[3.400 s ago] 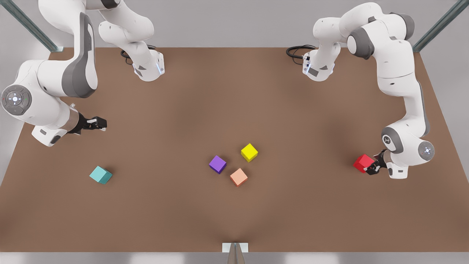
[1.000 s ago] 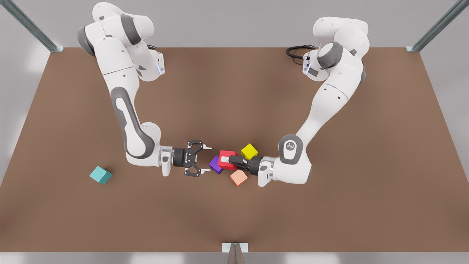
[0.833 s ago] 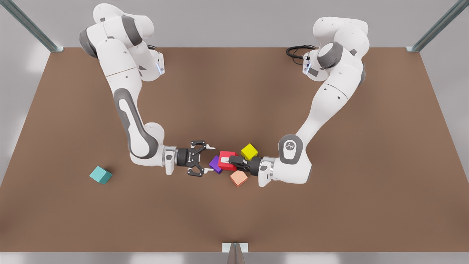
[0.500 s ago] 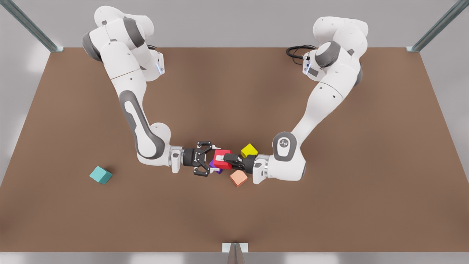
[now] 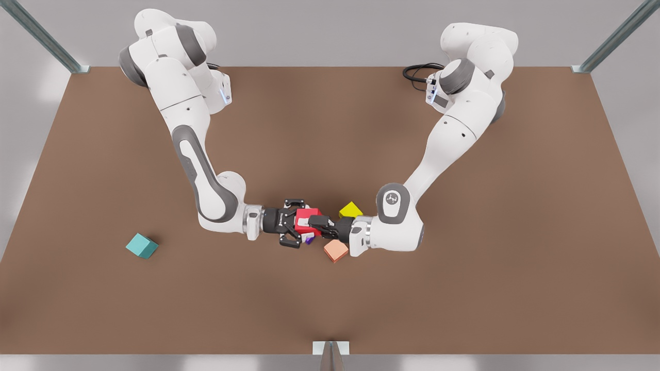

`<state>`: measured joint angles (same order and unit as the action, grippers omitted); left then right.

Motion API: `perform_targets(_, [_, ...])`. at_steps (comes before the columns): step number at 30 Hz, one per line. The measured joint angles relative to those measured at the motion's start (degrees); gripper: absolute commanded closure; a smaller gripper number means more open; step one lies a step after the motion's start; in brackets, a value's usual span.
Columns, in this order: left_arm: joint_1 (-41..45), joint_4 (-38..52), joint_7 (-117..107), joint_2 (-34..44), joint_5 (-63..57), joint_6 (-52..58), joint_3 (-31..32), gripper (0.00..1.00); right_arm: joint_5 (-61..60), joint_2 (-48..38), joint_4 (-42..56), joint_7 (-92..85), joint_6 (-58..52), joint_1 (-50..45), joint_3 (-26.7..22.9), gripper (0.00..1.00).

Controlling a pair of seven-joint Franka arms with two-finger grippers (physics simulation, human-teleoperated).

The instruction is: Pick up red wooden cube and pass to hand red wooden cube and place in blue wooden cube

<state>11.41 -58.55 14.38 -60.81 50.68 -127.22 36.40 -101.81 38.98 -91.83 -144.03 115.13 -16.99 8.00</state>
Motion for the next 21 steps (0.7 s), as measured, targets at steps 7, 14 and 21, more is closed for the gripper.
perform_targets(7, [0.0,-0.1,1.4,-0.1,1.5,0.2,-0.1,0.0,0.1,0.0,0.8,-1.0,0.1,0.5,0.0,0.37])
perform_targets(14, [-0.9,-0.2,2.4,0.2,2.1,0.6,-0.1,0.0,0.6,0.0,0.8,-1.7,-0.1,2.4,-0.1,0.36])
perform_targets(21, [-9.7,-0.1,3.0,0.6,2.1,6.7,0.1,0.0,2.8,-0.1,0.9,-2.2,-0.7,6.1,-0.3,0.36])
